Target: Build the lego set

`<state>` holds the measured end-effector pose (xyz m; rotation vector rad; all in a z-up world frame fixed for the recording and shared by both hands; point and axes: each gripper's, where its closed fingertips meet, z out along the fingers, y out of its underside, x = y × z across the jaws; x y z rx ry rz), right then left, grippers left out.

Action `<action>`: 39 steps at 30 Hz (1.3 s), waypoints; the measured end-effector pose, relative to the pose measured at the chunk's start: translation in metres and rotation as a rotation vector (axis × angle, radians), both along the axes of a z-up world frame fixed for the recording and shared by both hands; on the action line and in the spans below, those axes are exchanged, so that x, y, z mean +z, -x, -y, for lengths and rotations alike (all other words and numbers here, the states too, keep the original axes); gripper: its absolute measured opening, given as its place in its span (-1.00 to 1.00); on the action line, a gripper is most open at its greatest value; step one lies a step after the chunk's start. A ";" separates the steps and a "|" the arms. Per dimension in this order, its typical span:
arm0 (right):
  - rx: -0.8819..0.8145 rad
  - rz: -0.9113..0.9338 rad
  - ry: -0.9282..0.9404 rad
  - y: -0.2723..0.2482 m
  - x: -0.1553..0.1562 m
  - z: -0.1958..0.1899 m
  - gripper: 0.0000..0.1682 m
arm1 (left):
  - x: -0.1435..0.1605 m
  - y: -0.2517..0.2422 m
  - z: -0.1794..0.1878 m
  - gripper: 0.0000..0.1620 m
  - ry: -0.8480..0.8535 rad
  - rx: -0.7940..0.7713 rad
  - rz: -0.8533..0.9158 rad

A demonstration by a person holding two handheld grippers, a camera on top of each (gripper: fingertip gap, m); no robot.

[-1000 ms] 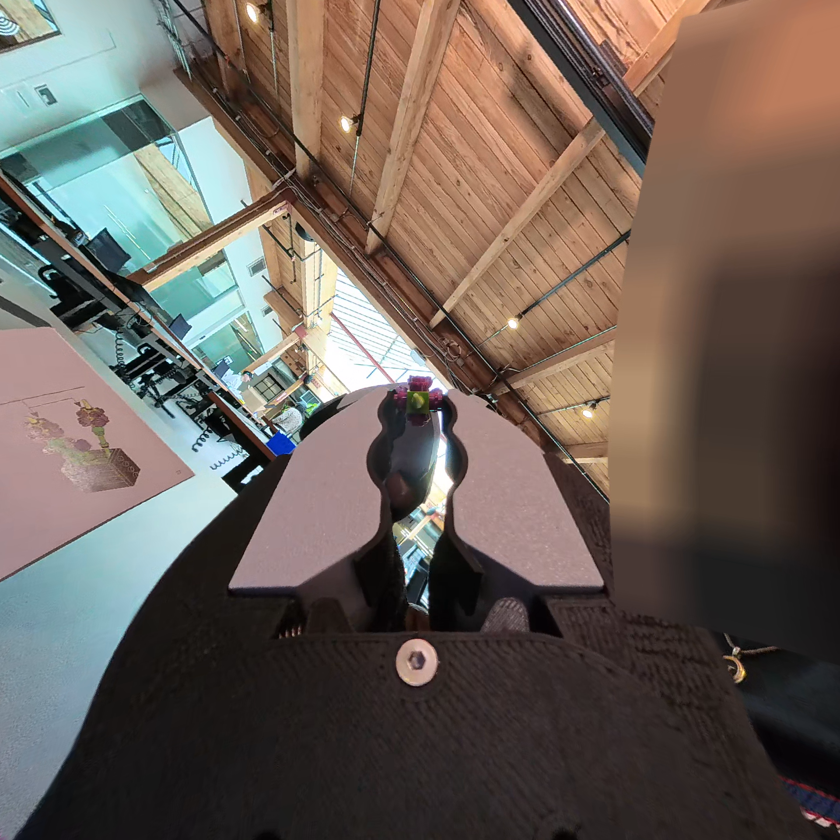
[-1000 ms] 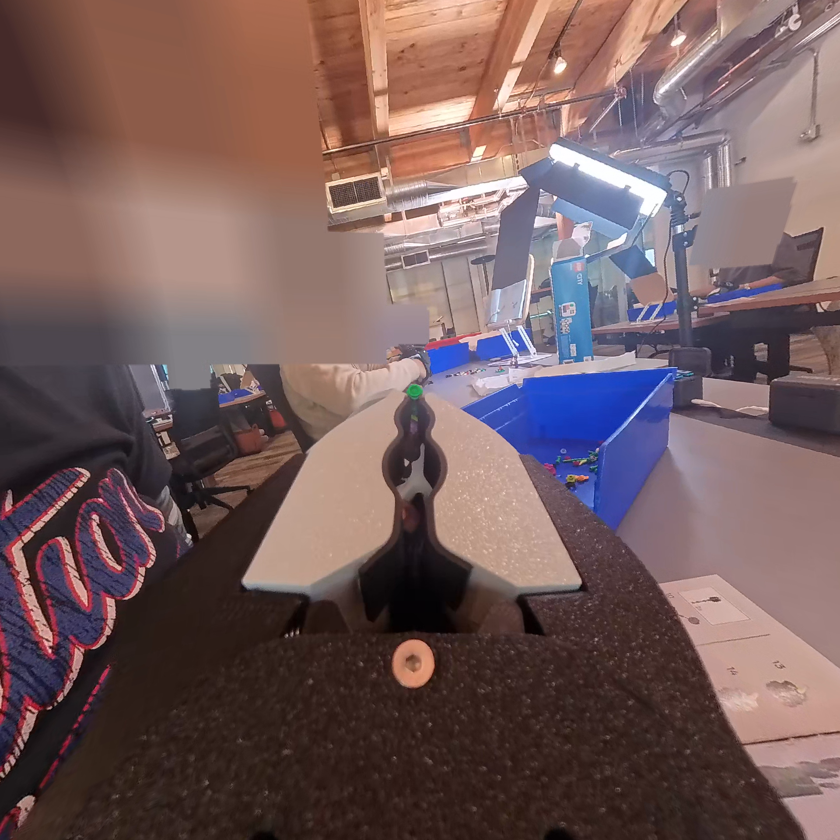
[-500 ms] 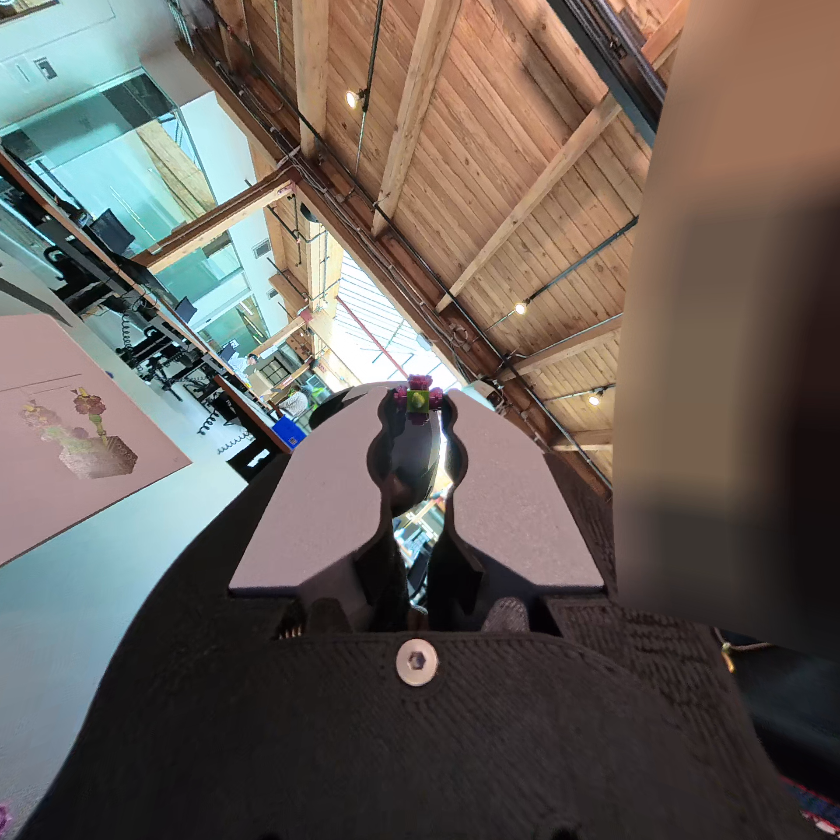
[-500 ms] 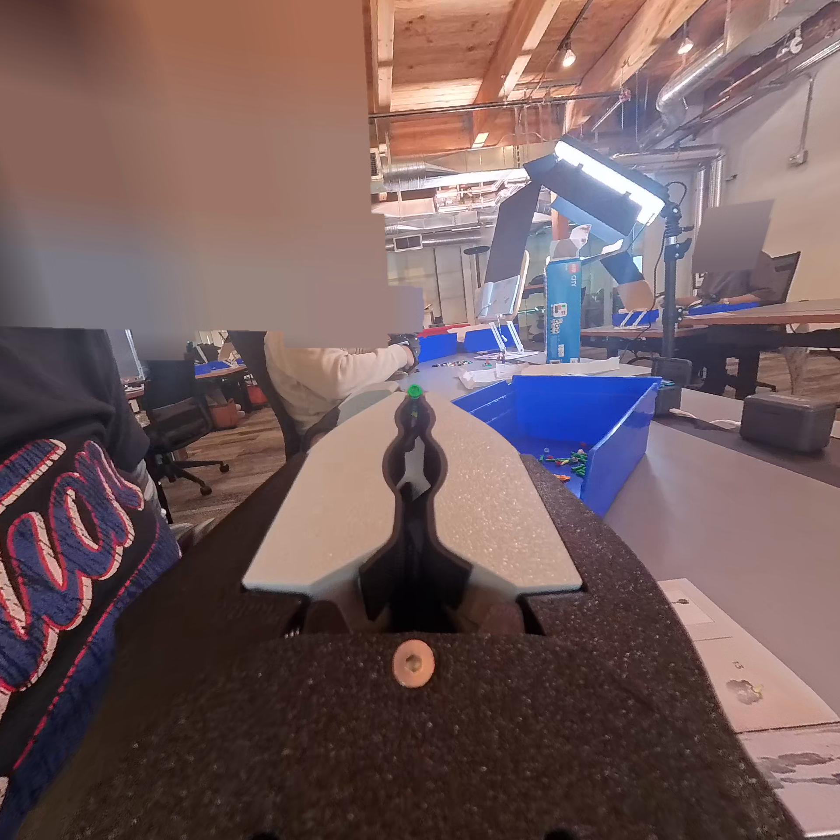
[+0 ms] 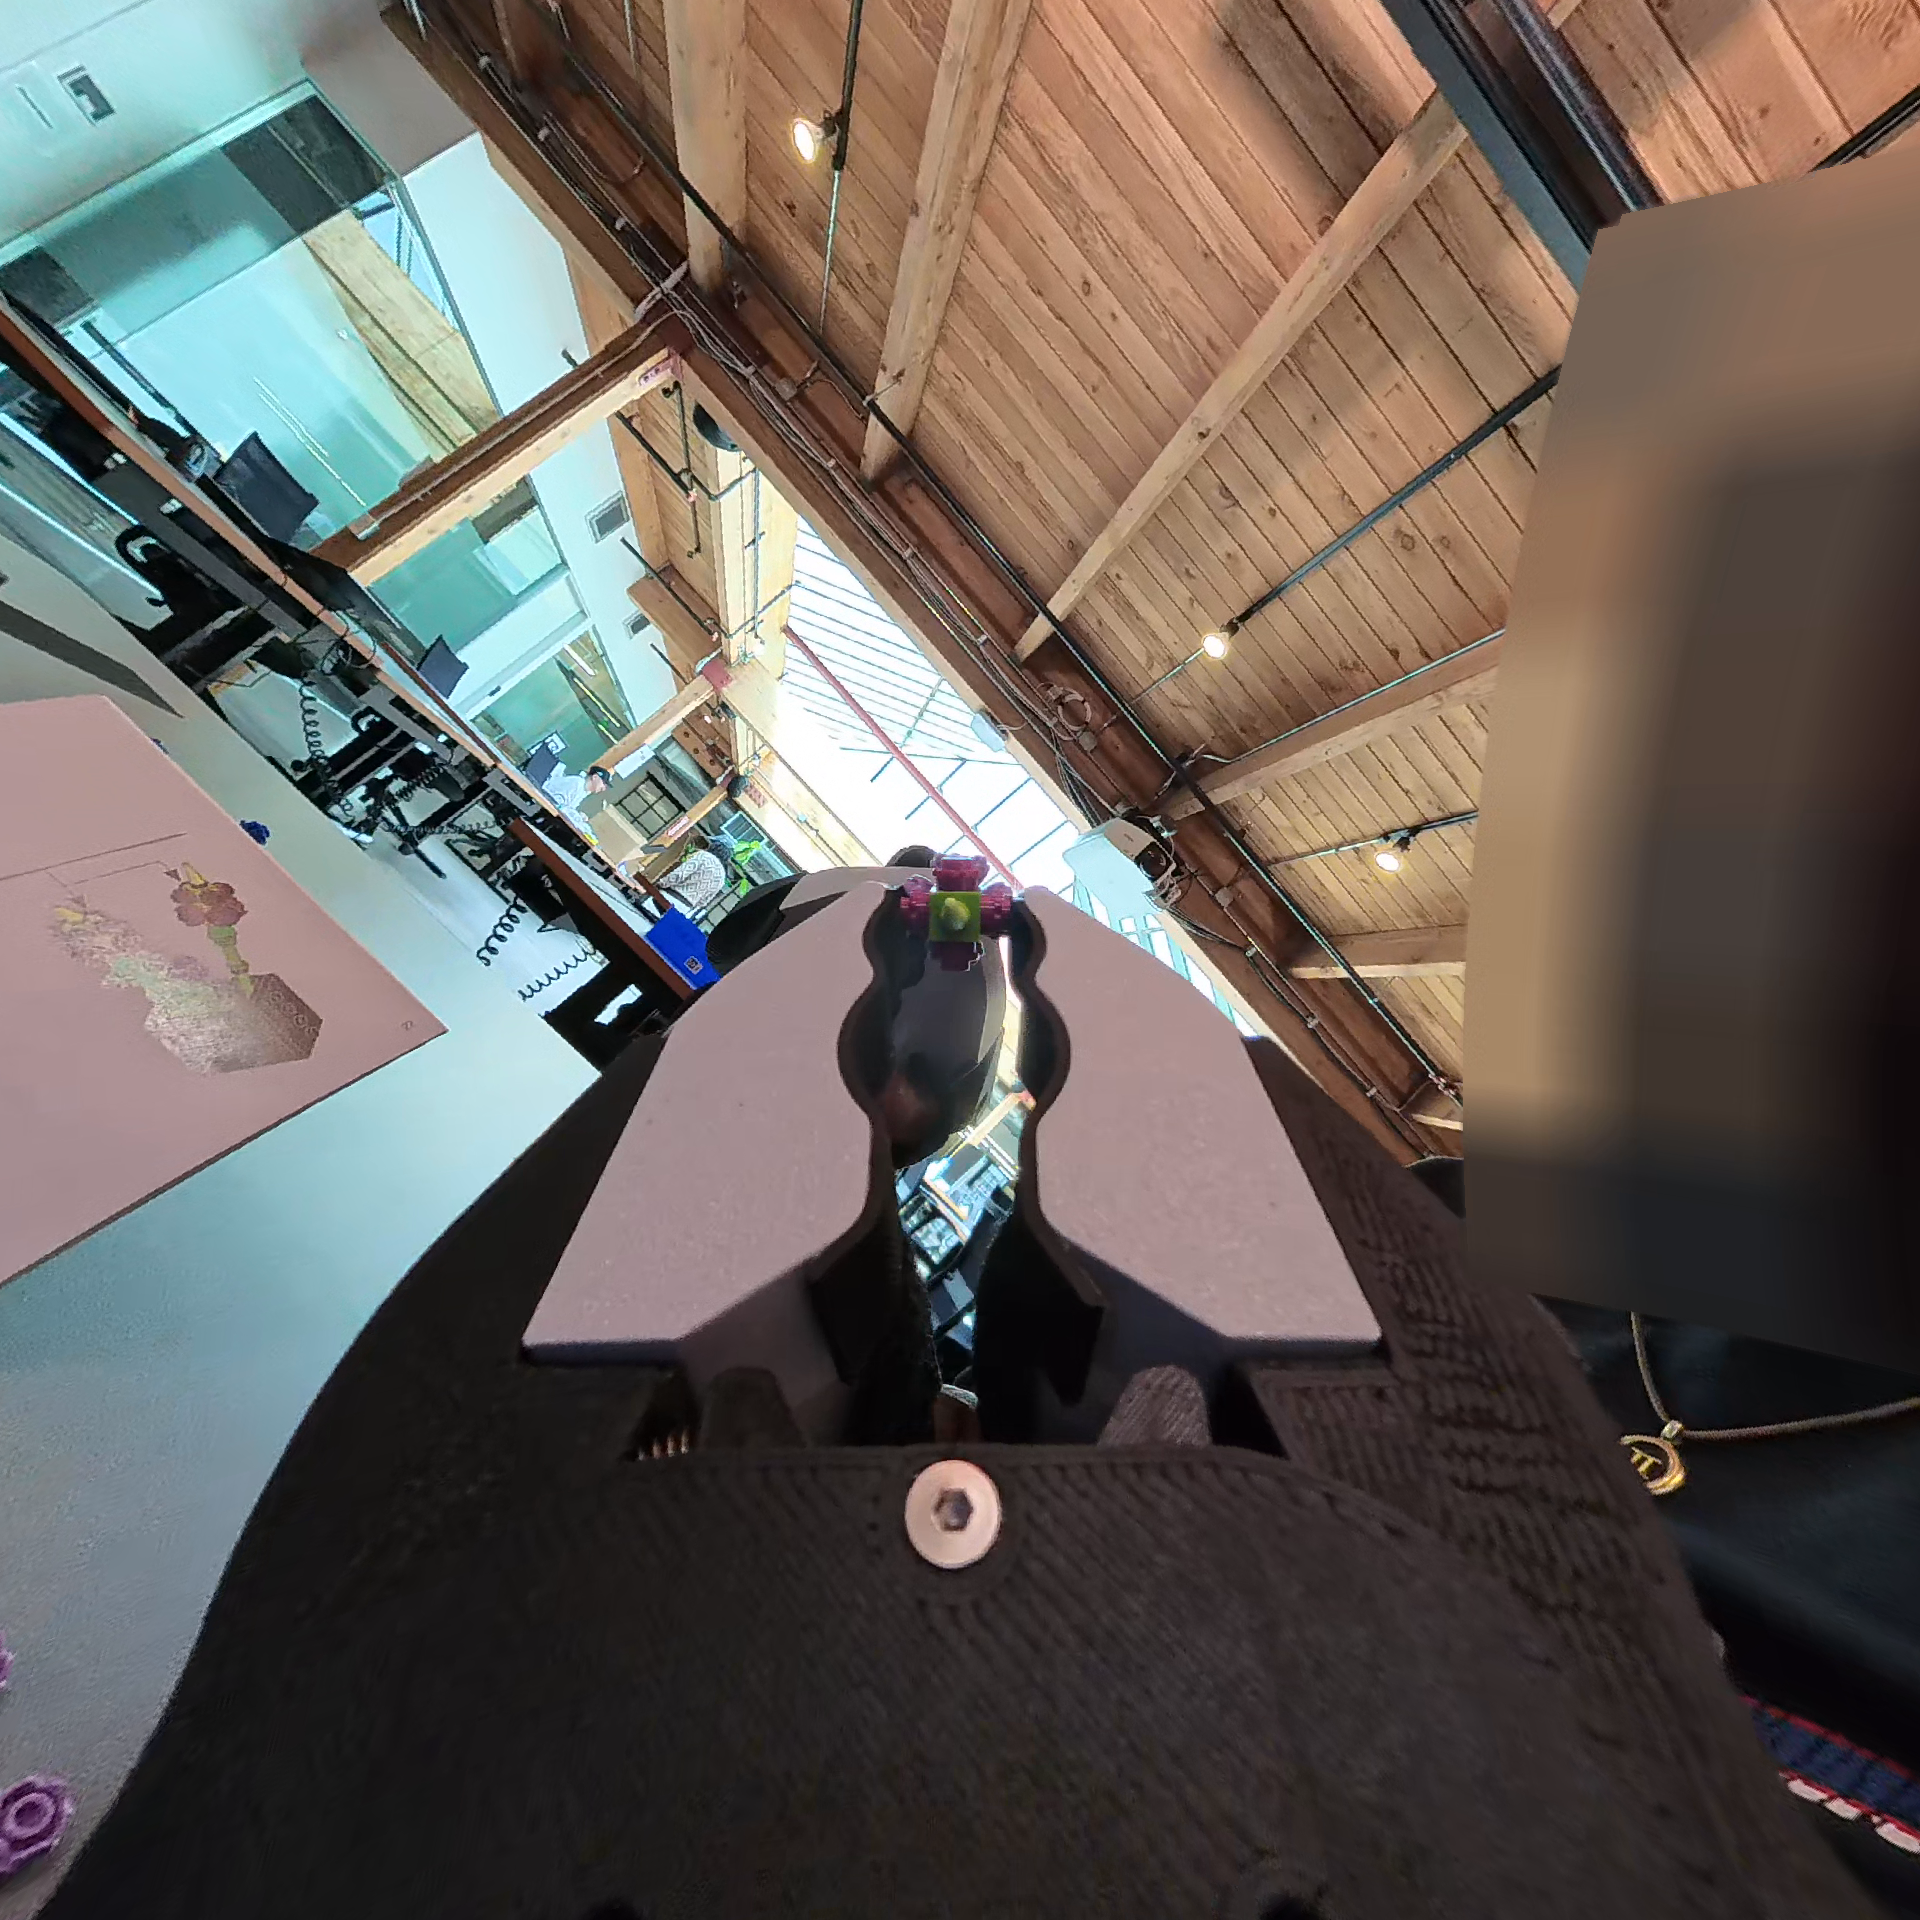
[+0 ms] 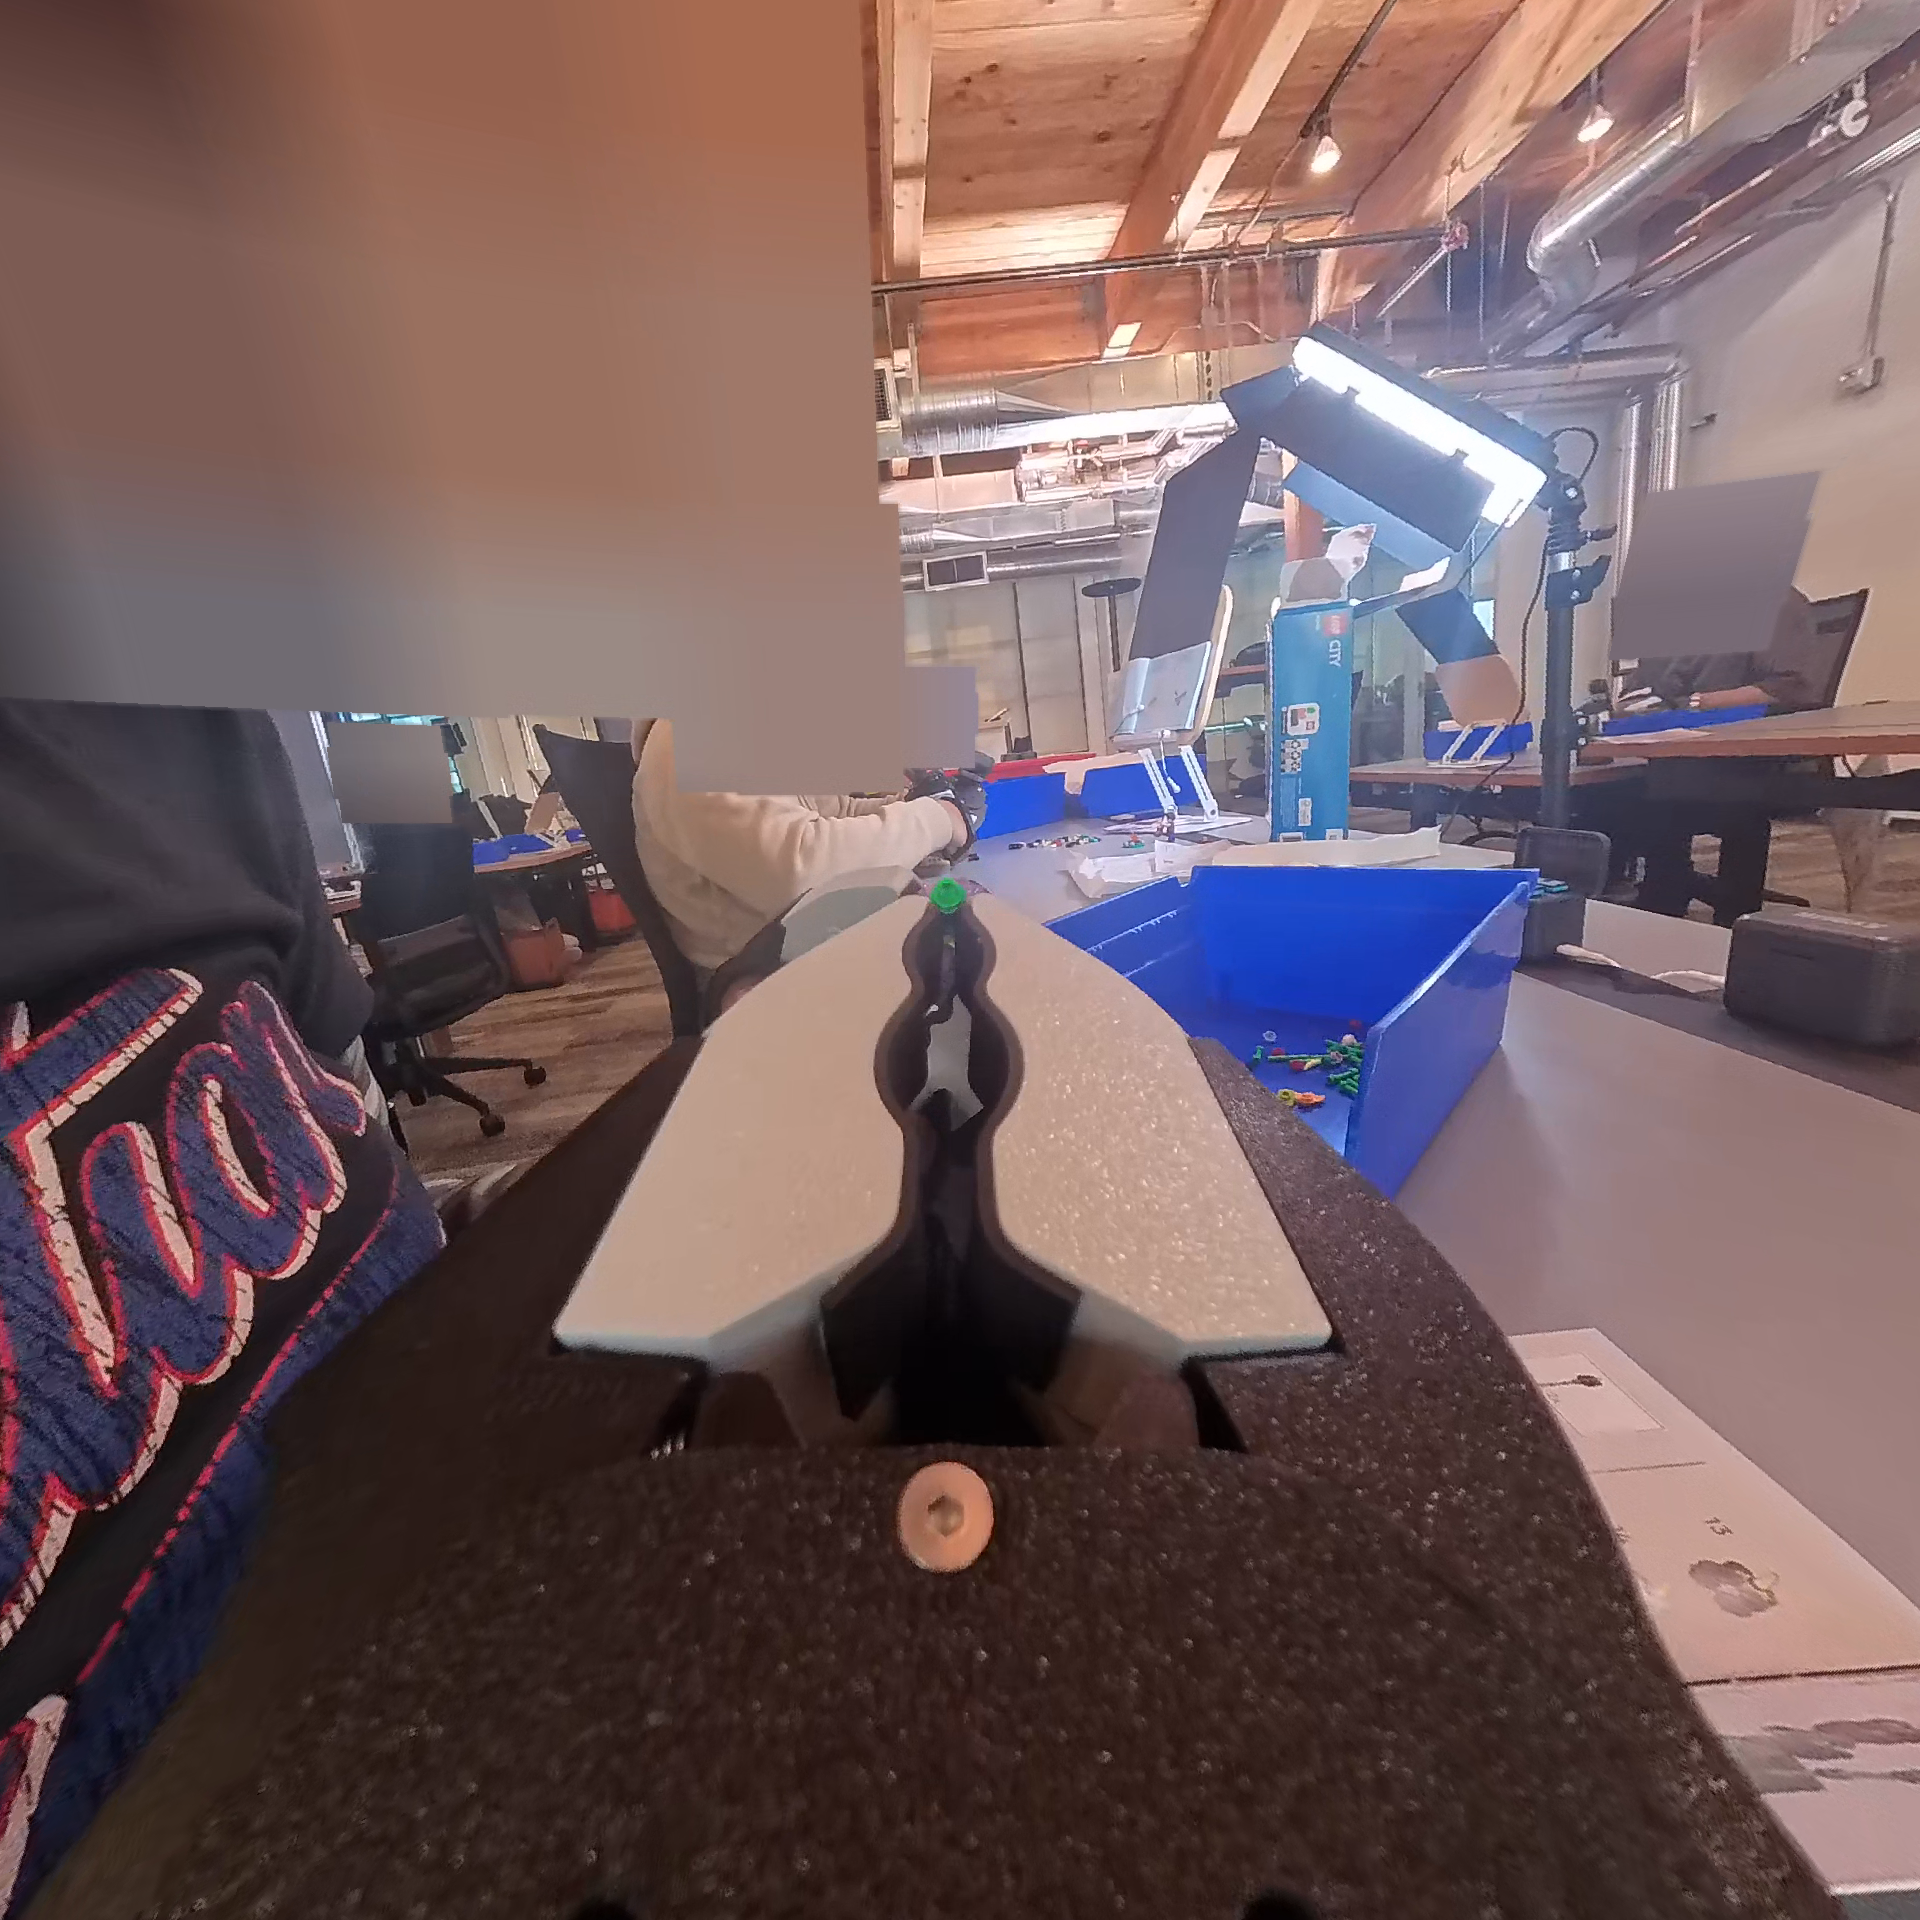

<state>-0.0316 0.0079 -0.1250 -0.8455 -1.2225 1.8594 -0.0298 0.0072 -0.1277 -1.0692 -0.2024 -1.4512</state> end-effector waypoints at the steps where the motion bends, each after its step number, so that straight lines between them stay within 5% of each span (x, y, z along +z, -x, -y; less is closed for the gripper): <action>1: -0.002 -0.001 -0.005 -0.001 -0.001 -0.001 -0.97 | 0.000 0.000 0.000 -0.76 0.001 0.001 -0.004; 17: -0.002 -0.013 0.062 0.003 0.001 -0.002 -0.96 | -0.001 0.003 -0.001 -0.77 -0.006 0.033 0.006; 20: -0.011 -0.083 0.170 0.001 0.012 -0.007 -0.75 | 0.008 0.001 -0.003 -0.76 -0.042 0.036 -0.001; 39: -0.044 -0.273 0.265 -0.016 0.028 -0.008 -0.94 | 0.015 -0.009 0.000 -0.77 -0.077 0.099 -0.063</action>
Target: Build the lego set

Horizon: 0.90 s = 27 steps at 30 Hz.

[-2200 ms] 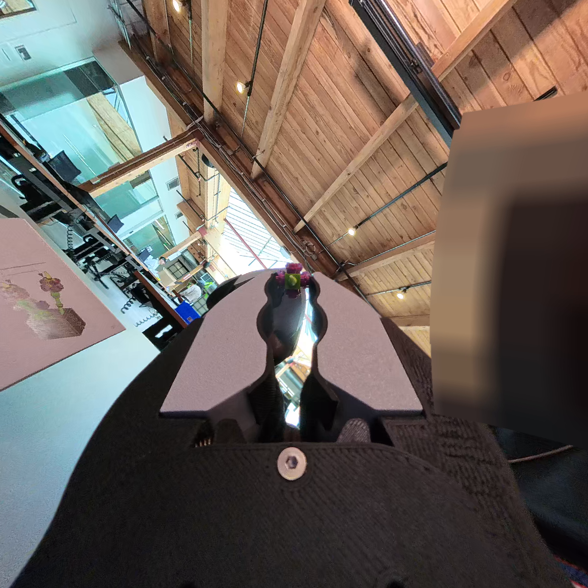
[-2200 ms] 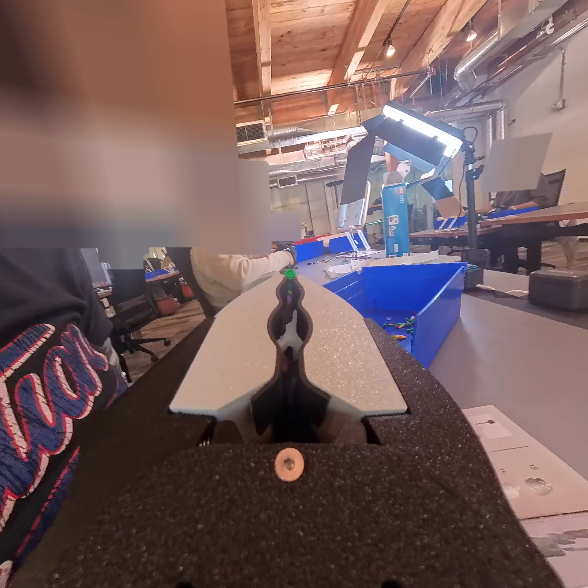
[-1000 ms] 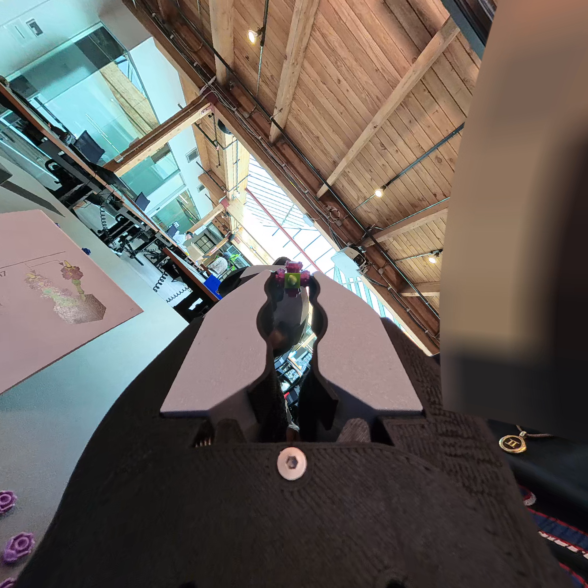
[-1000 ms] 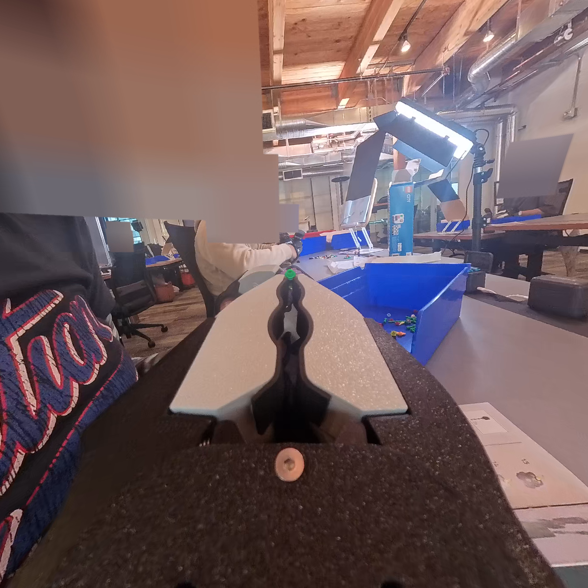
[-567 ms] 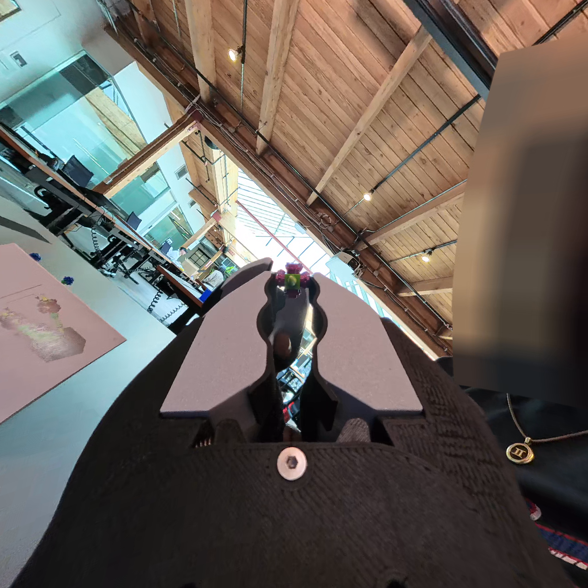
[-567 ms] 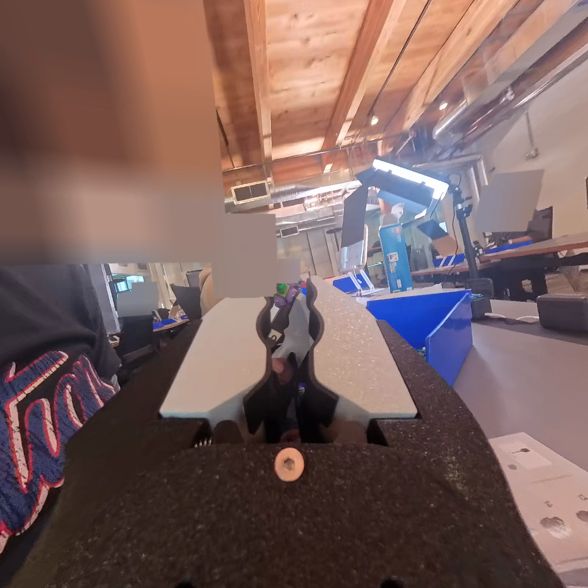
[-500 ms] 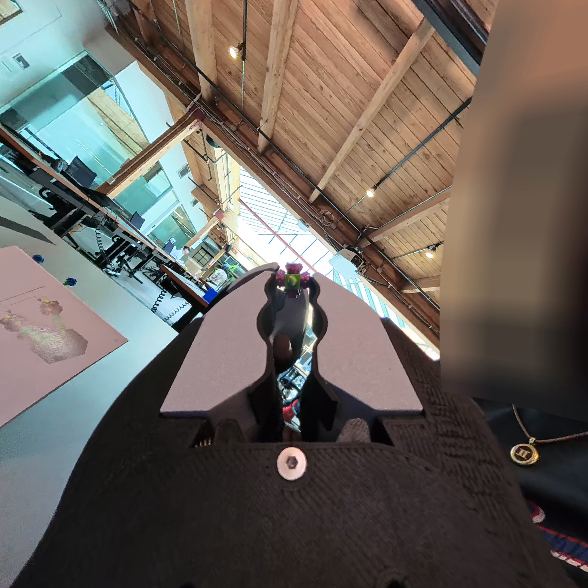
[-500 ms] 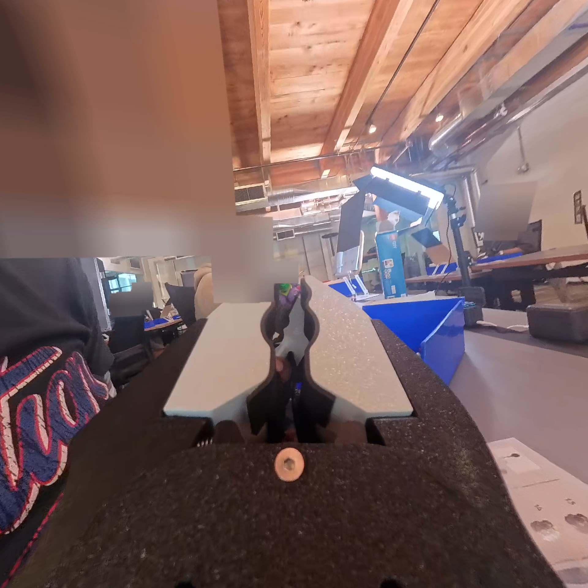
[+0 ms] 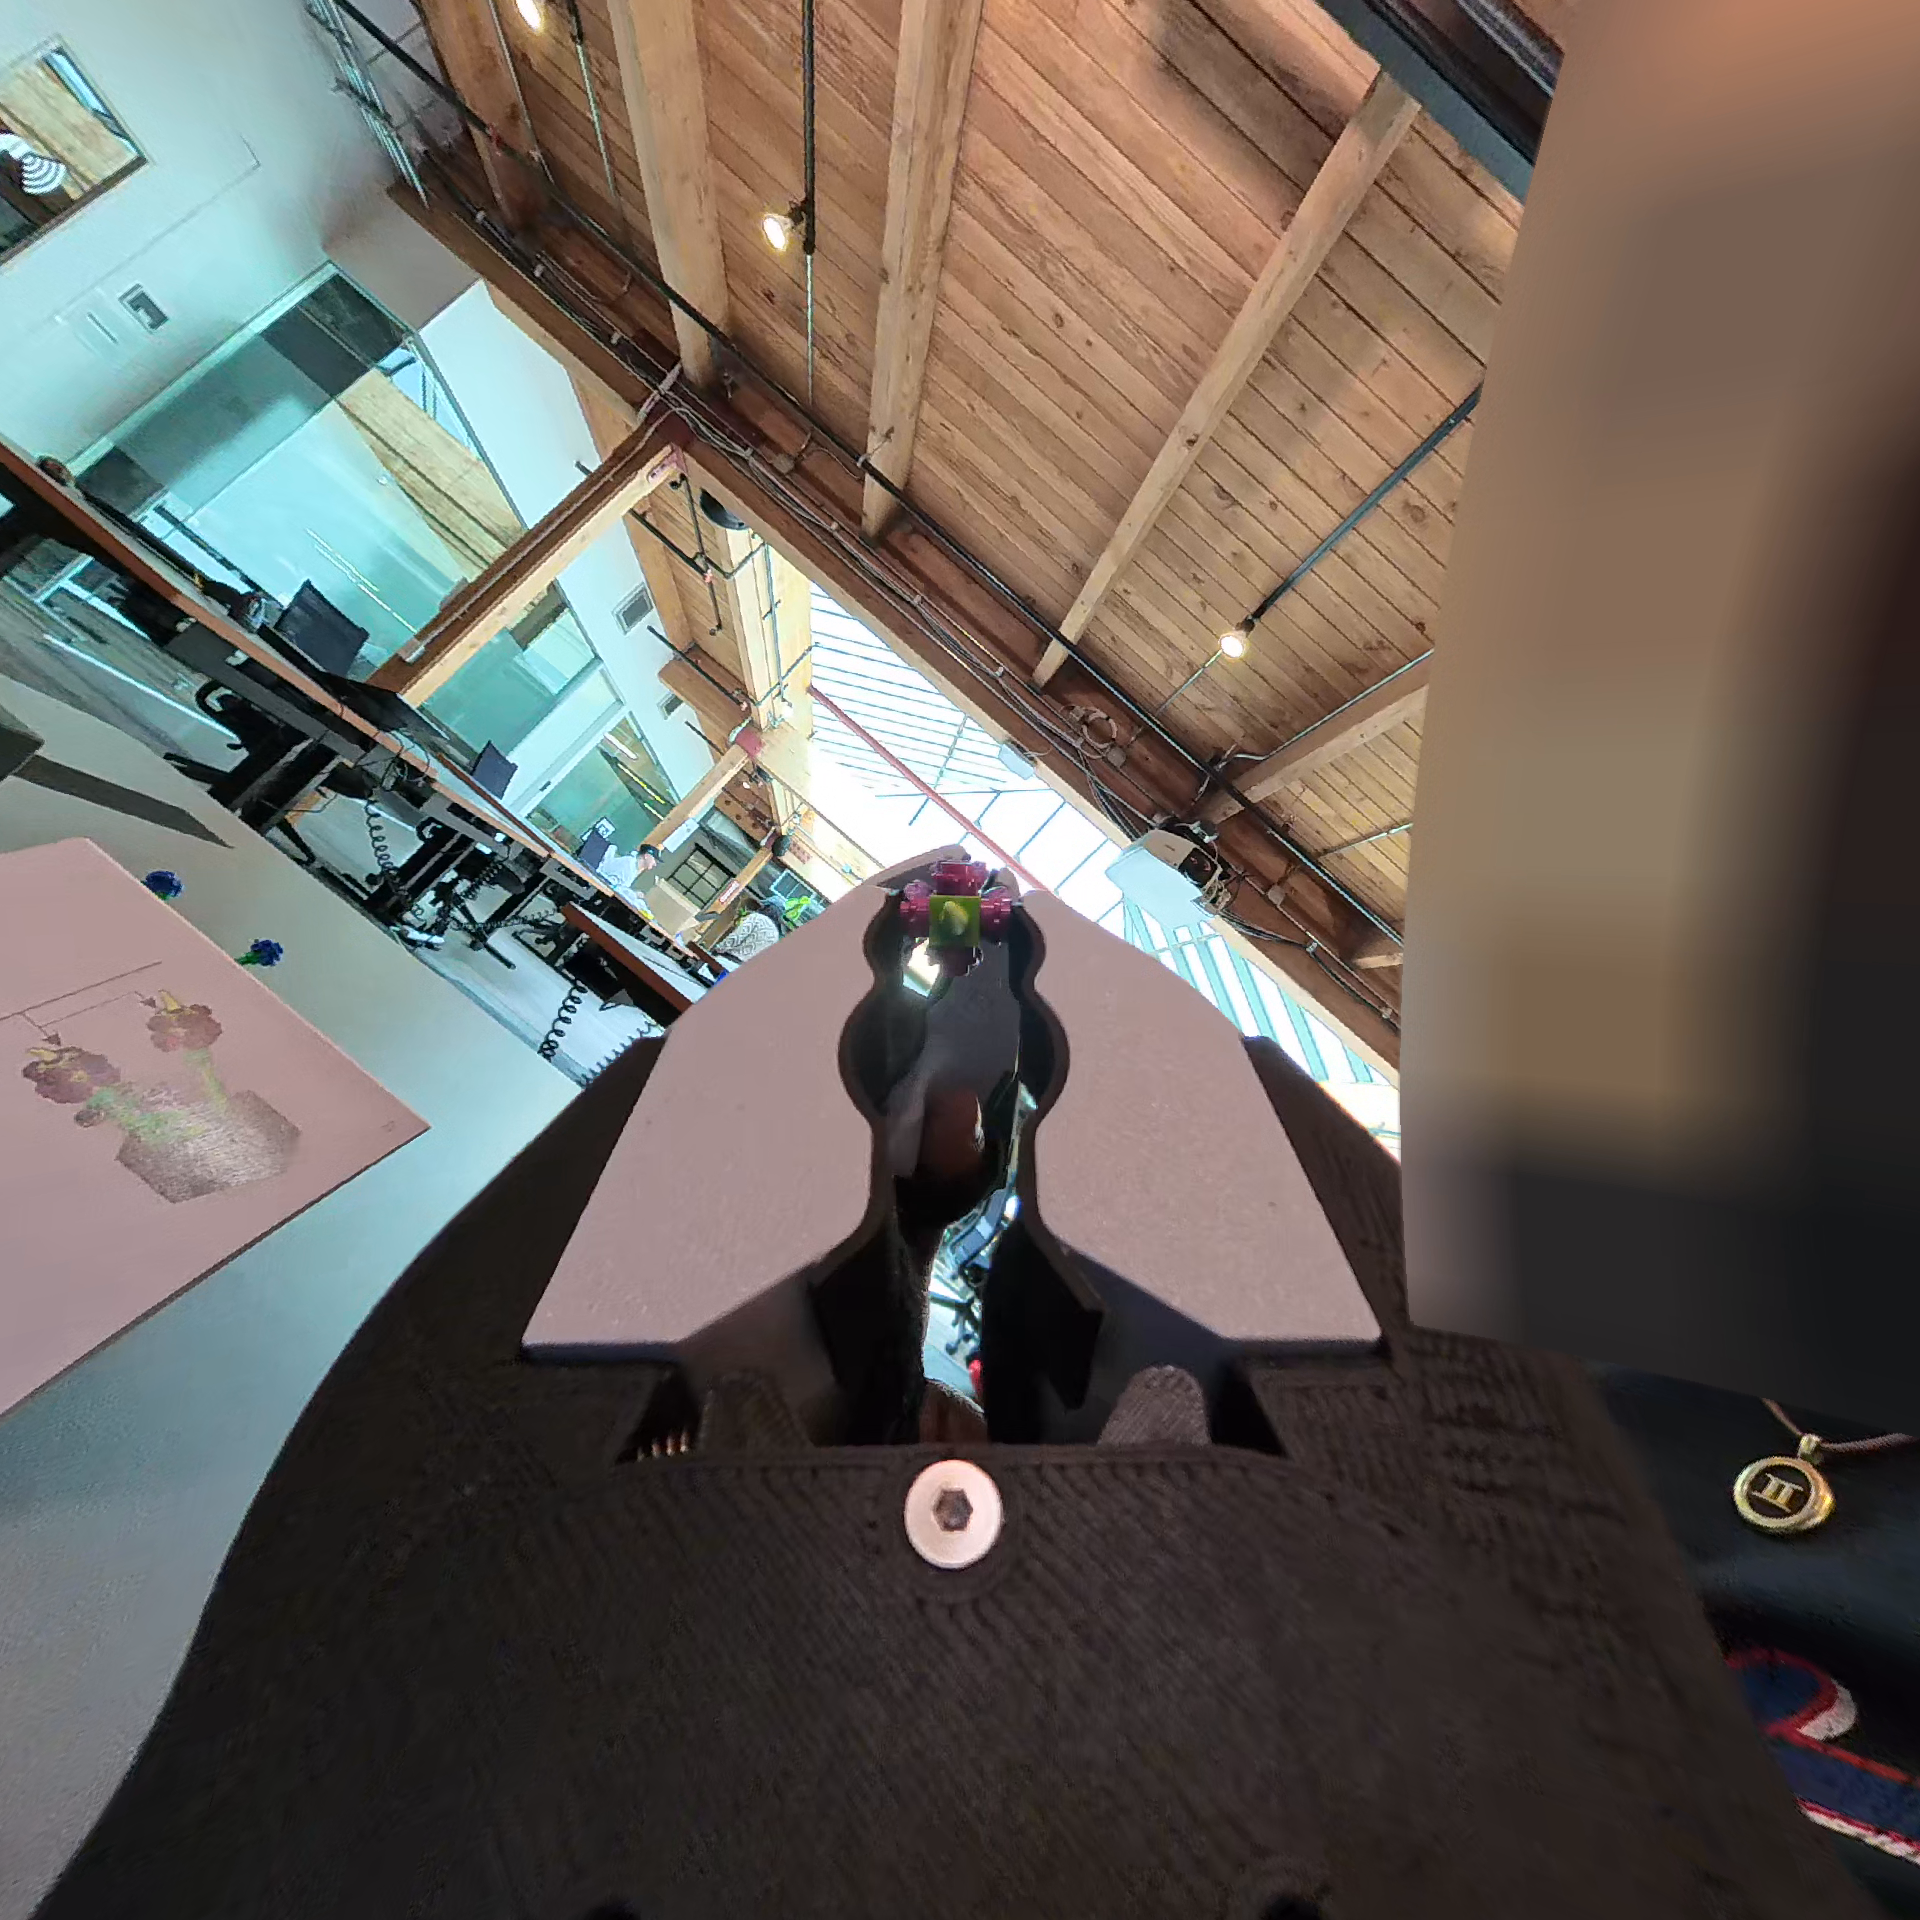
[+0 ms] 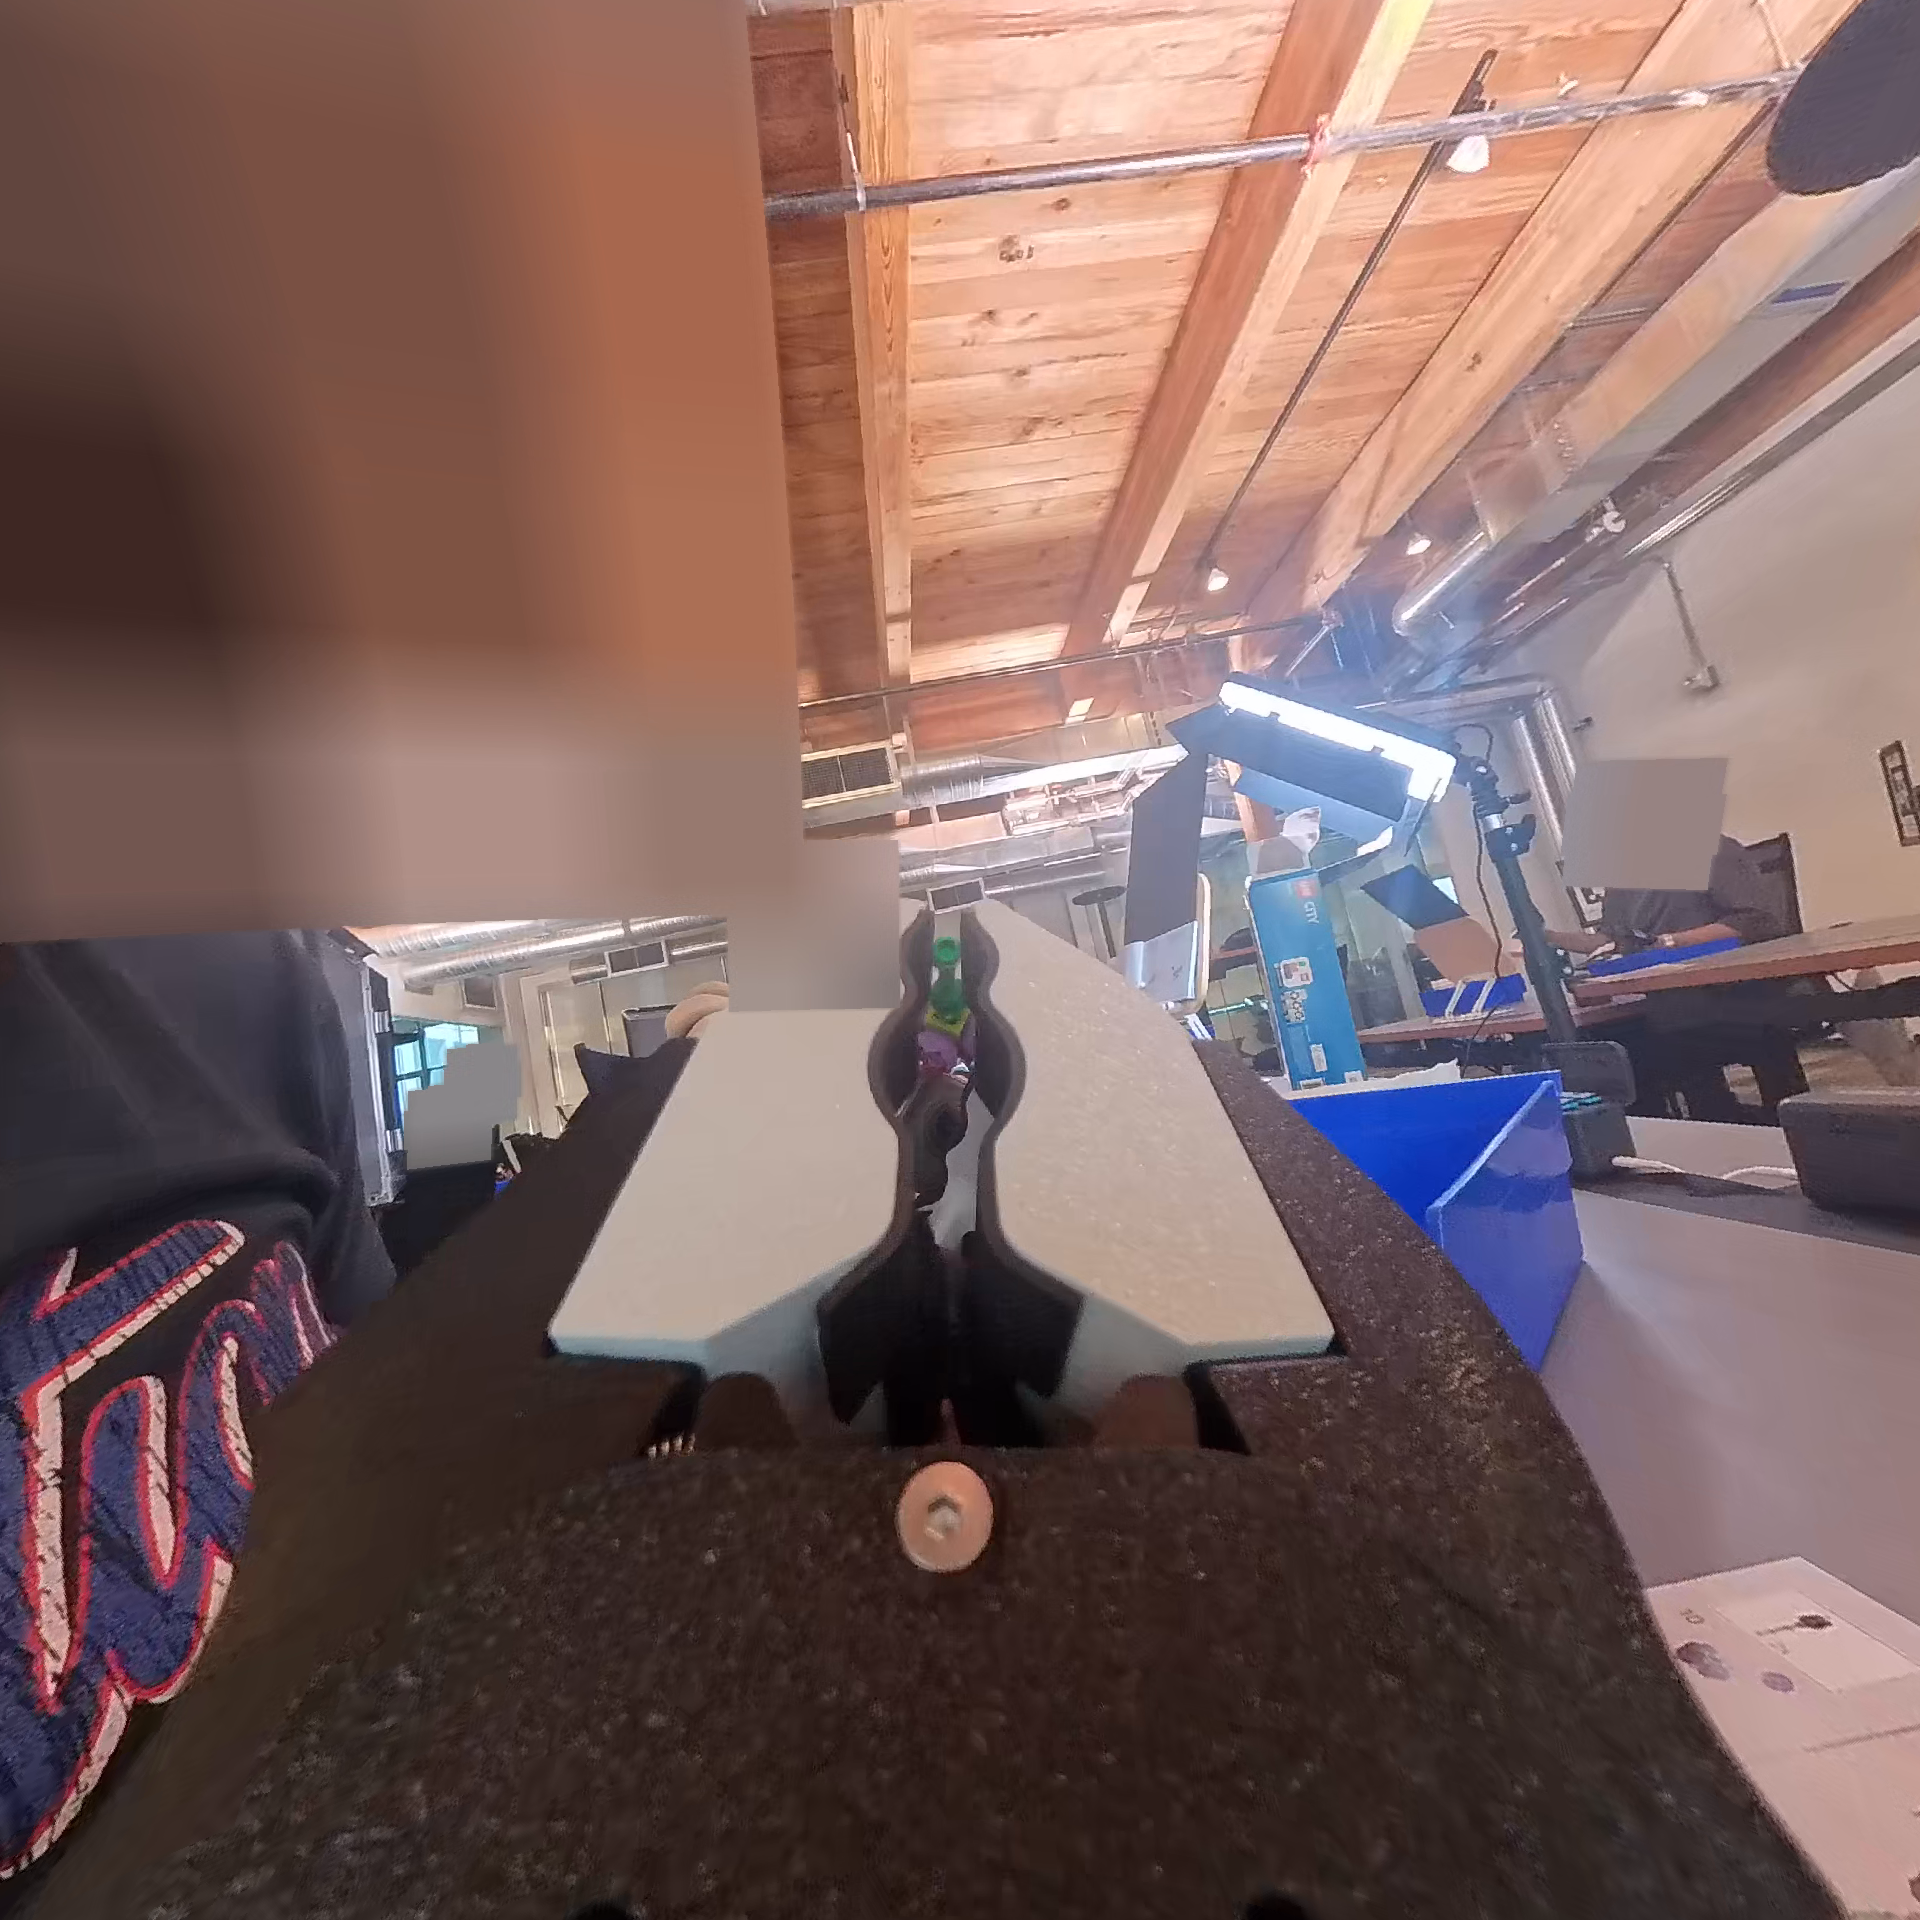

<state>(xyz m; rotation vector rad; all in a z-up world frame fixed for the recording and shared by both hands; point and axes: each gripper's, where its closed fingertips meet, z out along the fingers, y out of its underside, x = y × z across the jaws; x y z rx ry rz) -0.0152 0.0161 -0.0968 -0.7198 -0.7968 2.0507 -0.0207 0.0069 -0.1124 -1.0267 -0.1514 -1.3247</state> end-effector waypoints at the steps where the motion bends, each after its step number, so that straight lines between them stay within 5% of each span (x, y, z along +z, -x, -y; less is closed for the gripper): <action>1: -0.001 0.001 0.004 0.000 0.000 0.000 -0.94 | 0.000 0.000 0.000 -0.77 0.001 0.004 -0.004; 7: 0.010 0.024 0.035 0.004 -0.005 -0.002 -0.79 | 0.000 0.003 -0.004 -0.77 0.009 0.018 -0.002; 13: 0.006 -0.014 0.032 -0.003 0.002 -0.005 -0.94 | 0.000 -0.011 -0.008 -0.76 0.029 -0.013 -0.083; 15: -0.014 -0.062 0.046 -0.017 0.011 -0.013 -0.94 | 0.005 -0.009 -0.006 -0.58 0.044 -0.026 -0.178; 18: -0.074 -0.069 0.014 -0.036 0.019 -0.031 -0.94 | 0.018 0.016 0.002 -0.44 0.065 -0.001 -0.453; 22: -0.237 -0.013 -0.076 -0.056 0.016 -0.061 -0.94 | 0.013 0.082 0.003 -0.50 0.212 0.004 -0.995; 27: -0.277 -0.026 -0.089 -0.074 0.011 -0.078 -0.94 | -0.092 0.211 -0.012 -0.66 0.696 -0.194 -1.689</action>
